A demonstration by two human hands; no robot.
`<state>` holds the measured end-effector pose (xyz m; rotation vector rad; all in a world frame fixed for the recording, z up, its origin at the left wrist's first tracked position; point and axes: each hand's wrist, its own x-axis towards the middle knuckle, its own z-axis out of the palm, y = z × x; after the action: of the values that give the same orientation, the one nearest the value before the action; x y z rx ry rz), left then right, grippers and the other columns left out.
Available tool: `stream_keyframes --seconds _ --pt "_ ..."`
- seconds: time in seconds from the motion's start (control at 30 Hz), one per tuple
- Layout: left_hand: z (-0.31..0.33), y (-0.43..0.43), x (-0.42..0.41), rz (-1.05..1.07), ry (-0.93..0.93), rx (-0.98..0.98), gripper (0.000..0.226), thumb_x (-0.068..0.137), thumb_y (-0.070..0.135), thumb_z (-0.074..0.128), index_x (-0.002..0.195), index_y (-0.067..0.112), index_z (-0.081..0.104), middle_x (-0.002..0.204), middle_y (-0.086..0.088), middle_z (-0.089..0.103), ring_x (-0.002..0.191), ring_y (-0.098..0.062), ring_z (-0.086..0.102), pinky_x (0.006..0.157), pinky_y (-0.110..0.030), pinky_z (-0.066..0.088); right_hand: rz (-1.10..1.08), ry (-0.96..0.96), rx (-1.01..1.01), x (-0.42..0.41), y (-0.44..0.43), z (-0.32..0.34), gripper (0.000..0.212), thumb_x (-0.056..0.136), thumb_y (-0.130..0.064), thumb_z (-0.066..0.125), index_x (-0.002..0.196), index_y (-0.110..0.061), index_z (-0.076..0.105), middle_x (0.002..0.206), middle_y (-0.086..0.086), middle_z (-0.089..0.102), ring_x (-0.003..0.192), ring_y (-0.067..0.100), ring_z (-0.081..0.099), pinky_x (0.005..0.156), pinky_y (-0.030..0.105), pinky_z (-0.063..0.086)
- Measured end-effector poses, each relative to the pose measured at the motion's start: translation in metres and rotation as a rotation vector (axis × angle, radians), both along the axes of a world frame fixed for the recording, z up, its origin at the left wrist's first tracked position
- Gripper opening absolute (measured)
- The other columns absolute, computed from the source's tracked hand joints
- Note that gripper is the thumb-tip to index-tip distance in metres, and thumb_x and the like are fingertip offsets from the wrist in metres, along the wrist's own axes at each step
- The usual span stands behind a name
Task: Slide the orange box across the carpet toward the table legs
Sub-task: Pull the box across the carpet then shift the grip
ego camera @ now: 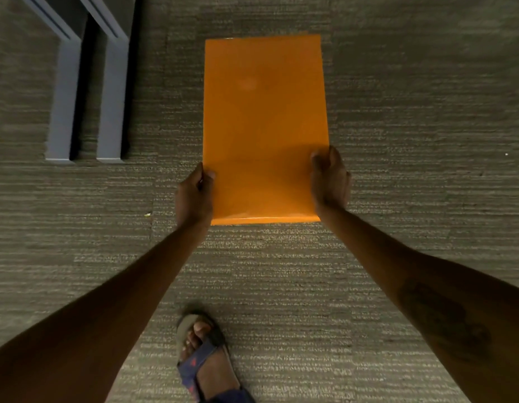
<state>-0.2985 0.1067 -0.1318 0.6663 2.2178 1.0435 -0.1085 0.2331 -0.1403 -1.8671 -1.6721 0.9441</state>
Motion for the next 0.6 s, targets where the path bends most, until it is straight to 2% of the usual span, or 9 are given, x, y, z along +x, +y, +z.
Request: stream_keyframes --seconds 0.1,0.2,0.23,0.33,0.4,0.43,0.5,0.53,0.6 --pt "0.004 0.002 0.0 -0.035 0.065 -0.024 0.03 0.104 0.034 0.045 0.107 0.012 0.066 0.082 -0.004 0.063 0.068 -0.014 0.052 0.064 -0.031 0.04 0.01 -0.004 0.01 -0.001 0.002 -0.001 0.035 0.102 -0.039 0.043 0.123 -0.014 0.056 0.113 0.011 0.068 0.099 0.029 0.065 0.076 0.03 0.036" --pt "0.01 0.003 0.003 -0.05 0.101 -0.062 0.033 0.105 0.032 0.043 0.113 0.008 0.064 0.097 -0.013 0.069 0.082 -0.025 0.06 0.07 -0.037 0.048 0.055 -0.003 -0.001 -0.001 0.001 -0.002 0.038 0.103 -0.038 0.04 0.126 -0.009 0.051 0.115 0.015 0.065 0.101 0.032 0.064 0.074 0.031 0.038" --pt "0.011 0.004 0.004 -0.049 0.121 -0.087 0.033 0.105 0.032 0.042 0.113 0.007 0.063 0.095 -0.012 0.068 0.081 -0.026 0.06 0.067 -0.037 0.047 0.071 -0.006 -0.008 -0.001 0.001 -0.001 0.041 0.103 -0.038 0.038 0.131 -0.009 0.048 0.12 0.016 0.063 0.104 0.034 0.063 0.075 0.034 0.041" --pt "0.016 0.006 0.012 -0.04 0.194 -0.135 0.034 0.106 0.034 0.038 0.109 0.007 0.058 0.081 -0.004 0.059 0.072 -0.02 0.053 0.057 -0.031 0.037 0.132 -0.038 -0.046 0.001 -0.002 0.006 0.058 0.104 -0.04 0.037 0.154 -0.014 0.024 0.152 0.013 0.043 0.129 0.035 0.05 0.098 0.045 0.044" --pt "0.022 0.007 0.017 -0.071 0.217 -0.14 0.035 0.107 0.034 0.035 0.124 0.01 0.055 0.098 -0.009 0.067 0.084 -0.025 0.063 0.069 -0.04 0.05 0.168 -0.045 -0.045 0.004 -0.006 0.011 0.063 0.104 -0.04 0.038 0.157 -0.015 0.015 0.16 0.011 0.029 0.138 0.034 0.041 0.107 0.047 0.039" --pt "0.023 0.007 0.019 -0.09 0.225 -0.151 0.04 0.107 0.033 0.035 0.137 0.012 0.05 0.119 -0.013 0.068 0.103 -0.031 0.066 0.084 -0.044 0.053 0.182 -0.052 -0.036 0.007 -0.008 0.013 0.065 0.104 -0.041 0.038 0.157 -0.015 0.013 0.162 0.01 0.025 0.142 0.033 0.037 0.11 0.048 0.037" --pt "0.027 0.007 0.025 -0.095 0.241 -0.171 0.053 0.107 0.029 0.037 0.156 0.009 0.03 0.158 -0.013 0.041 0.144 -0.033 0.042 0.116 -0.047 0.038 0.223 -0.083 -0.003 0.013 -0.013 0.017 0.066 0.103 -0.042 0.037 0.158 -0.015 0.012 0.164 0.009 0.019 0.147 0.03 0.026 0.116 0.049 0.03" --pt "0.03 0.007 0.027 -0.094 0.254 -0.172 0.056 0.107 0.027 0.038 0.158 0.008 0.025 0.164 -0.012 0.028 0.152 -0.031 0.028 0.123 -0.046 0.028 0.243 -0.098 0.017 0.015 -0.016 0.019 0.066 0.103 -0.042 0.037 0.158 -0.014 0.012 0.164 0.009 0.017 0.149 0.028 0.021 0.118 0.049 0.026" --pt "0.034 0.004 0.033 -0.117 0.3 -0.191 0.059 0.107 0.029 0.038 0.159 0.009 0.02 0.168 -0.01 0.017 0.156 -0.032 0.013 0.126 -0.045 0.019 0.264 -0.117 0.043 0.019 -0.02 0.024 0.066 0.103 -0.042 0.036 0.157 -0.014 0.012 0.164 0.01 0.014 0.15 0.027 0.017 0.12 0.048 0.023"
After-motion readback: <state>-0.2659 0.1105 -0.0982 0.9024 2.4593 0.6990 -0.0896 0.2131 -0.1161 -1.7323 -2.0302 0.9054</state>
